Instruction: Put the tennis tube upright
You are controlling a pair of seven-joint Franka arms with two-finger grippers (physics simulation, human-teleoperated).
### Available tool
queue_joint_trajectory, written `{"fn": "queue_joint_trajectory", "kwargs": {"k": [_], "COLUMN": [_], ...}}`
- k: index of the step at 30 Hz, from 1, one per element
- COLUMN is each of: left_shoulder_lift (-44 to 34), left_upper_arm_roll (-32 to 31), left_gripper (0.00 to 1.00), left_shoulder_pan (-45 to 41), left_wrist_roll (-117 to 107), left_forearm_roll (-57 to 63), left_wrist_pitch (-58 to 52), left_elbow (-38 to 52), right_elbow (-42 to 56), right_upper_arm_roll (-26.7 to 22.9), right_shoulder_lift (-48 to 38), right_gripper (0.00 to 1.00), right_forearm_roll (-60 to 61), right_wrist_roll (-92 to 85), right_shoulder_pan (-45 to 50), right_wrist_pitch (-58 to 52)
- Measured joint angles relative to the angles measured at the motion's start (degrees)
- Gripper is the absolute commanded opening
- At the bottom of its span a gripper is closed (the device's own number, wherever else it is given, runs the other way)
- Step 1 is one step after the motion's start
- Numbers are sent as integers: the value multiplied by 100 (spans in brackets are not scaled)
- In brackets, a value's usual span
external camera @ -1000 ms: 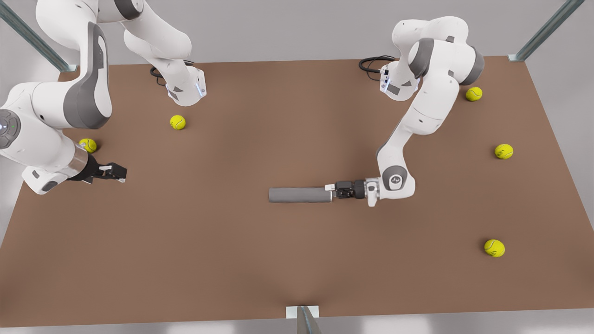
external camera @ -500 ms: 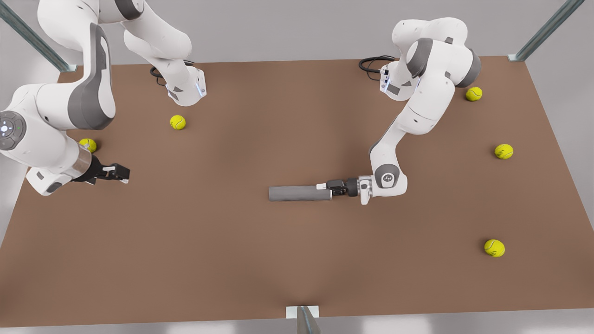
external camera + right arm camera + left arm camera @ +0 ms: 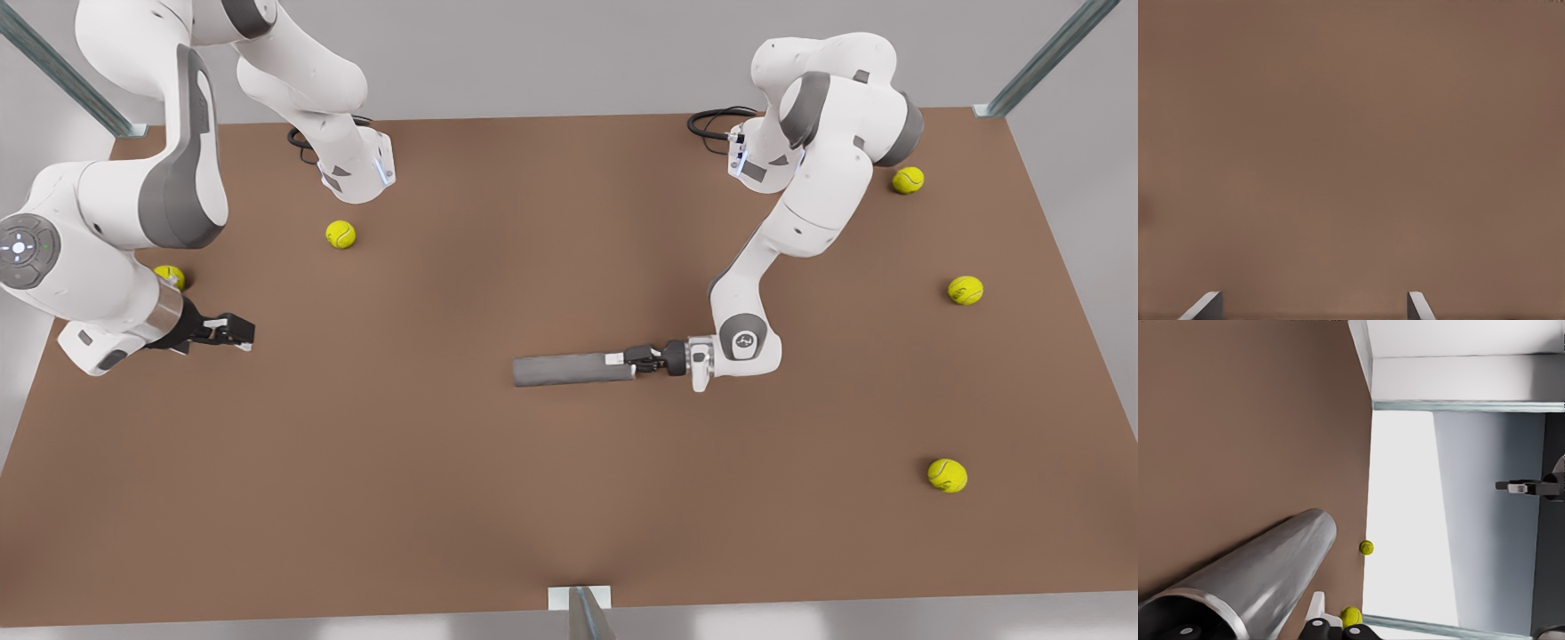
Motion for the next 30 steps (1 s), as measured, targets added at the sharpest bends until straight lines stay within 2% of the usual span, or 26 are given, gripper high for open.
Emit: {"fn": "queue_joint_trajectory", "kwargs": {"k": [1, 7, 17, 22, 25, 30], "left_shoulder_lift": [0, -44, -147, -217, -368, -564], "left_upper_arm_roll": [0, -8, 7, 35, 40, 204], "left_gripper": [29, 21, 21, 21, 21, 21], "left_shoulder_pan": [0, 9, 18, 26, 30, 27], "left_wrist_roll": [-24, -26, -44, -45, -308, -719], "left_forearm_roll": [8, 65, 171, 277, 389, 704], "left_wrist_pitch": [-3, -12, -56, -51, -53, -45], "left_elbow": [0, 0, 0, 0, -9, 0], "right_elbow": [0, 189, 219, 150, -73, -9], "right_upper_arm_roll": [0, 0, 9, 270, 281, 315], "right_shoulder_lift": [0, 246, 237, 138, -350, -360], "right_gripper": [100, 100, 100, 100, 100, 100], "right_forearm_roll": [3, -209, -1198, -1065, -814, -867], "right_wrist_roll": [0, 34, 44, 34, -26, 17], "right_shoulder_pan": [-3, 356, 1011, 1053, 953, 1076], "right_wrist_pitch": [0, 62, 53, -603, -594, -677]}}
